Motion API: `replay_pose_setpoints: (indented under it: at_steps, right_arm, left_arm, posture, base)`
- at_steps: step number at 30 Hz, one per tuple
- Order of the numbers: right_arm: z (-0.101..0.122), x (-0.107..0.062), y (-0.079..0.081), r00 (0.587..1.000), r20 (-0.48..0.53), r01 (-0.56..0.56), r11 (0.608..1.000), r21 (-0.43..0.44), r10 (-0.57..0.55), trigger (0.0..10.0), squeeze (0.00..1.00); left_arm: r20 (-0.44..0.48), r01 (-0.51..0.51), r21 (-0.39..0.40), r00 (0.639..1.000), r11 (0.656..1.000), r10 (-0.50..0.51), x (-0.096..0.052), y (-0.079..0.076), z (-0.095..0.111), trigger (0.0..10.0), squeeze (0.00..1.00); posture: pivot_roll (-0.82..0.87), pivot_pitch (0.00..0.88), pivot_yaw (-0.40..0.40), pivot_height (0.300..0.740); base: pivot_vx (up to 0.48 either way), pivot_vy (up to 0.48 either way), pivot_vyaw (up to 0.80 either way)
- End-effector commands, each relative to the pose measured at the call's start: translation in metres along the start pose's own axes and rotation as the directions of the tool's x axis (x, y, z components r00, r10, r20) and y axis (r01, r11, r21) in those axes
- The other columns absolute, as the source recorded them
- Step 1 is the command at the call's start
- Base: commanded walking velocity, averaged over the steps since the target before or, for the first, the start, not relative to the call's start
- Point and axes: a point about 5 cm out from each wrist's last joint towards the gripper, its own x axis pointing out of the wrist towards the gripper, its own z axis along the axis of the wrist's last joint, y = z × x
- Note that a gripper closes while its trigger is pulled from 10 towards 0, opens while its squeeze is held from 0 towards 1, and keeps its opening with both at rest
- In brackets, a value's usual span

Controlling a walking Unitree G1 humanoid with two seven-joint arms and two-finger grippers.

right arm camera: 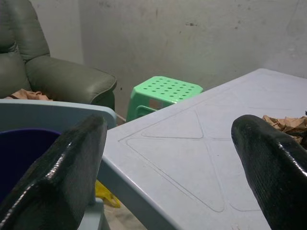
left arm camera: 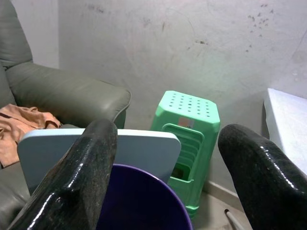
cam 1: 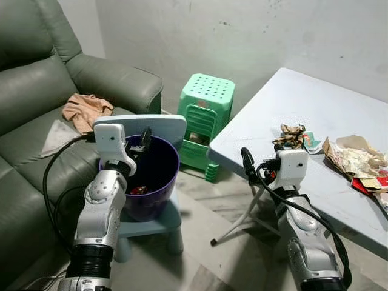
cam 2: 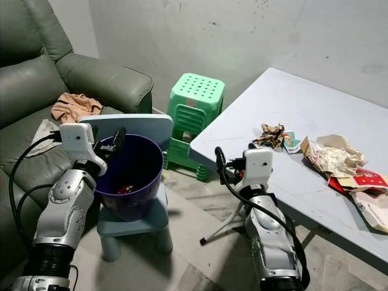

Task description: Picking trash to rubbish bin

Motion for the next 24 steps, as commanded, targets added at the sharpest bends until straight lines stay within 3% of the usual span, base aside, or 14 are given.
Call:
replay_pose_setpoints:
  at_steps: [1,5,13,20,24]
  right_arm:
    - [0.0026,0.0,-0.004,1.0,0.006,0.019,1.0,-0.006,-0.019,10.0,0.0]
    - [0.0027,0.0,-0.0038,1.0,0.006,0.02,1.0,-0.006,-0.02,10.0,0.0]
    - [0.0017,-0.0006,-0.004,1.0,0.004,0.024,1.0,-0.006,-0.024,10.0,0.0]
    - [0.0009,-0.0023,-0.0044,0.999,0.003,0.032,0.999,-0.003,-0.032,10.0,0.0]
    - [0.002,-0.0035,-0.0039,0.999,0.018,0.033,0.999,0.016,-0.034,10.0,0.0]
  left_arm:
    - [-0.002,0.021,0.001,1.0,1.0,-0.021,0.003,-0.0033,0.0027,10.0,0.0]
    - [0.004,0.024,0.004,1.0,1.0,-0.024,0.003,-0.0023,0.0043,10.0,0.0]
    - [0.002,0.03,0.024,1.0,0.999,-0.03,0.0035,-0.0025,0.0055,10.0,0.0]
    - [-0.03,0.017,0.045,0.999,0.999,-0.016,0.0049,-0.0063,0.0019,10.0,0.0]
    - [-0.028,0.003,0.038,1.0,0.999,-0.002,0.0054,-0.0058,0.0022,10.0,0.0]
  posture:
    - [-0.05,0.022,-0.078,0.74]
    - [-0.05,0.022,-0.077,0.74]
    - [-0.05,0.023,-0.074,0.74]
    - [-0.05,0.026,-0.071,0.74]
    - [-0.05,0.029,-0.073,0.74]
  base:
    - [0.0,0.0,-0.74]
    - [0.213,0.0,-0.74]
    - [0.48,0.0,-0.74]
    - [0.0,0.0,-0.74]
    - [0.0,0.0,0.0]
